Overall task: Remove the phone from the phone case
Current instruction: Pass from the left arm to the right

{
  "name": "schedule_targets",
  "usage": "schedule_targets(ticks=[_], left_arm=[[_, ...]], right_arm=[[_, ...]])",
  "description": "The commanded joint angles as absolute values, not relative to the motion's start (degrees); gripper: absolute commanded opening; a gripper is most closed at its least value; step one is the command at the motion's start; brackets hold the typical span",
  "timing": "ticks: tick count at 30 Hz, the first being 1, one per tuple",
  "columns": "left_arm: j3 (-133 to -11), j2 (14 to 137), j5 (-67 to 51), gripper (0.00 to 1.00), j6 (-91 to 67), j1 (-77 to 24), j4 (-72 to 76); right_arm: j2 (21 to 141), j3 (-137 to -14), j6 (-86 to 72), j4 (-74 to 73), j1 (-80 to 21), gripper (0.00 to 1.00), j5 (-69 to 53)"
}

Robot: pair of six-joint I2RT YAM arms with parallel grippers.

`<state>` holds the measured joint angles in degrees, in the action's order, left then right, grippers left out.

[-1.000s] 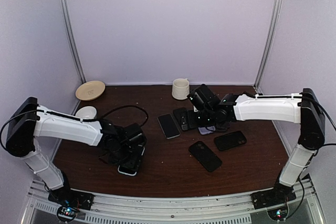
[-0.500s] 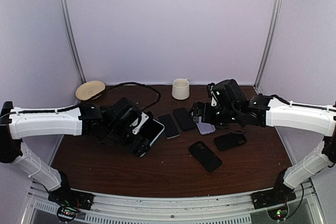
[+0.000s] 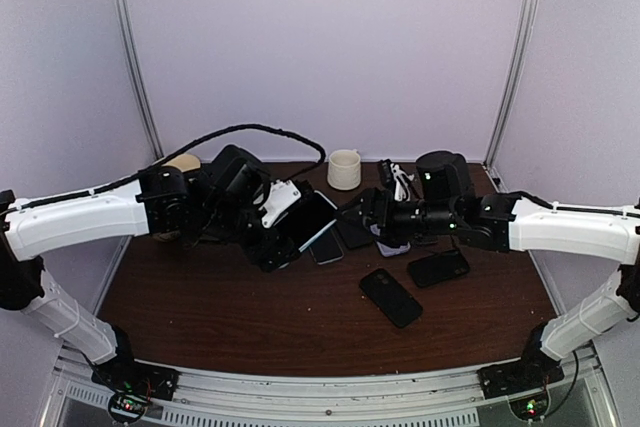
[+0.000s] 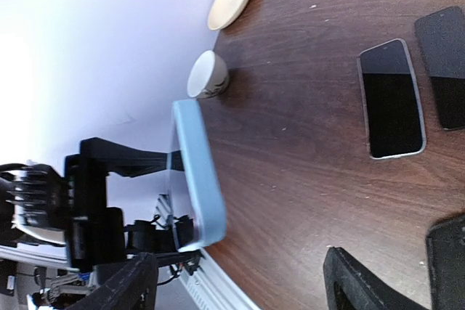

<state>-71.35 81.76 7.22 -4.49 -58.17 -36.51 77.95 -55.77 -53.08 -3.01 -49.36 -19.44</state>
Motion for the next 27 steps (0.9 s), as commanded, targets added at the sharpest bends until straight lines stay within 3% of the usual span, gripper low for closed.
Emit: schedule_targets(ticks=[1, 5, 14, 20, 24, 27], left_arm=[[-72.7, 81.6, 6.9, 0.82, -1.2, -58.1, -32.2], [-71.5, 80.5, 5.3, 0.82, -1.1, -58.1, -31.2], [-70.3, 80.1, 3.0, 0.80, -1.3, -58.1, -31.0], [-69.5, 80.1, 1.7, 0.79, -0.6, -58.1, -31.1], [-69.5, 80.4, 1.2, 0.79, -0.5, -58.1, -31.0], [-70.0, 80.9, 1.0, 0.79, -0.5, -58.1, -31.0]], right_arm=[[79.6, -55.3, -58.8, 8.3, -49.2, 0.82, -27.8], [81.3, -55.9, -60.1, 9.8, -49.3, 0.77, -28.8], [85.7, -56.0, -60.4, 12.4, -49.3, 0.46, -30.0], [85.2, -54.7, -58.4, 11.0, -49.2, 0.40, -27.5], [85.2, -53.7, -58.6, 12.4, -49.1, 0.20, -28.7], [84.4, -52.9, -58.5, 12.1, -49.1, 0.11, -29.3]])
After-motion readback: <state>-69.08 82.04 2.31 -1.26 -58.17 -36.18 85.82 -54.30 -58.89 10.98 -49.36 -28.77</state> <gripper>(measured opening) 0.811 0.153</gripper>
